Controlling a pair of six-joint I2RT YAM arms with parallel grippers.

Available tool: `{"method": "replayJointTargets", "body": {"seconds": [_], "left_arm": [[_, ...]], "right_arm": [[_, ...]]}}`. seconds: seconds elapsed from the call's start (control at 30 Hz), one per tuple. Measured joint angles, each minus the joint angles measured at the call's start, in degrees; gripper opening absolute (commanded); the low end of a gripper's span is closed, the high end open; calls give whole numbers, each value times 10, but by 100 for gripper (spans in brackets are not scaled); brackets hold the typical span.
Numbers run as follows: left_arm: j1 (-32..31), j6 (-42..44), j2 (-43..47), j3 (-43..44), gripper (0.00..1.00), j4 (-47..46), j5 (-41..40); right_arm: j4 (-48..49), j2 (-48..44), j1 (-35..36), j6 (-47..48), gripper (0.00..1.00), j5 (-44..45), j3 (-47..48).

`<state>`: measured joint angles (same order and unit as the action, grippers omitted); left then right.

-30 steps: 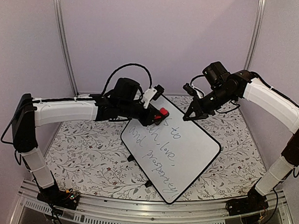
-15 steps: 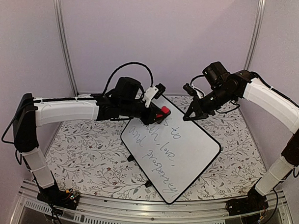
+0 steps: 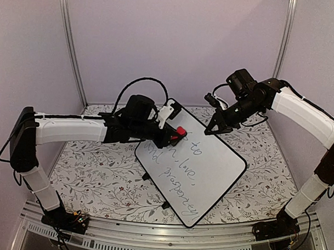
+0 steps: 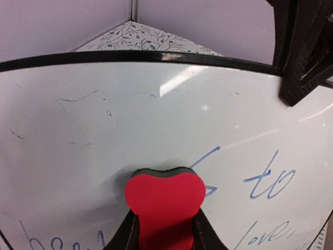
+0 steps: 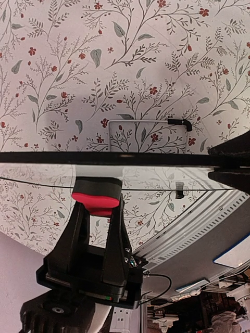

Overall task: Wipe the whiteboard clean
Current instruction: Erase the center of the whiteboard.

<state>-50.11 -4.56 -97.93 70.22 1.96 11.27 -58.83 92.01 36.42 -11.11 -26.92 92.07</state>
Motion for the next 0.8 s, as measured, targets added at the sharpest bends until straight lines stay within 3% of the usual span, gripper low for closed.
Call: {"method": "replayJointTargets", "body": {"seconds": [0.8], "left_arm": [[0, -16, 34, -75, 0, -7, -2]], "right_arm": [[2, 0, 0, 0, 0, -2, 0]]}}
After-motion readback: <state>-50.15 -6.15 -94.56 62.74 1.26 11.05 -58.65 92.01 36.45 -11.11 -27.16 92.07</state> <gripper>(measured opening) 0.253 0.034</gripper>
